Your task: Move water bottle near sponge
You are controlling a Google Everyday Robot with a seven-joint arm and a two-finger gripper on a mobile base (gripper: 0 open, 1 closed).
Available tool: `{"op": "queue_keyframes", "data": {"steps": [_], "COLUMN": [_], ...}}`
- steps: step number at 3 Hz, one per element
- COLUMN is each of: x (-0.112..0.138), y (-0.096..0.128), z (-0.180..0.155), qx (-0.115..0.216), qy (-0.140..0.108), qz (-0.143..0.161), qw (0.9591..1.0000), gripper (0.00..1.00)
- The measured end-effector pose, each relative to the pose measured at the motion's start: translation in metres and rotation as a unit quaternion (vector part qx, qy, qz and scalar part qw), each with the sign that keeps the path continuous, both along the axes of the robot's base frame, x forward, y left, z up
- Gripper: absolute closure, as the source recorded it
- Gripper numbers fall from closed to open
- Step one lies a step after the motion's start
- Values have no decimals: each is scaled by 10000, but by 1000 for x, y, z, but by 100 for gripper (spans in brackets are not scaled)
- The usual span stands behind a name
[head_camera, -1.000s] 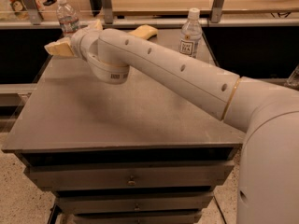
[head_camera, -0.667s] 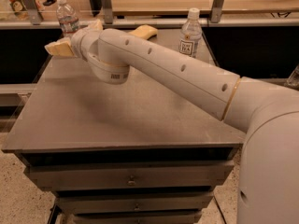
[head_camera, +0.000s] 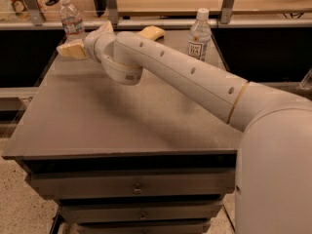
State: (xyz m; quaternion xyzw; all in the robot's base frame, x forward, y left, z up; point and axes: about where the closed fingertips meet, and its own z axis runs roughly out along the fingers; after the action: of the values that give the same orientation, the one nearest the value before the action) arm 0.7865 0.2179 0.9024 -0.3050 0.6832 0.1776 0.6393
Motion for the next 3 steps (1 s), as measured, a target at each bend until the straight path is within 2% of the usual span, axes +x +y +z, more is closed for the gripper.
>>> {"op": "queue_keyframes", "data": {"steps": [1,2,3], "x": [20,33,36], "y": [-3,9,35], "z": [-3,-1,-4], "qx": [-40,-28,35], "qy": [-134,-295,-320], "qz": [71,260,592], "qw": [9999,9992,9977], "gripper": [0,0,0]}}
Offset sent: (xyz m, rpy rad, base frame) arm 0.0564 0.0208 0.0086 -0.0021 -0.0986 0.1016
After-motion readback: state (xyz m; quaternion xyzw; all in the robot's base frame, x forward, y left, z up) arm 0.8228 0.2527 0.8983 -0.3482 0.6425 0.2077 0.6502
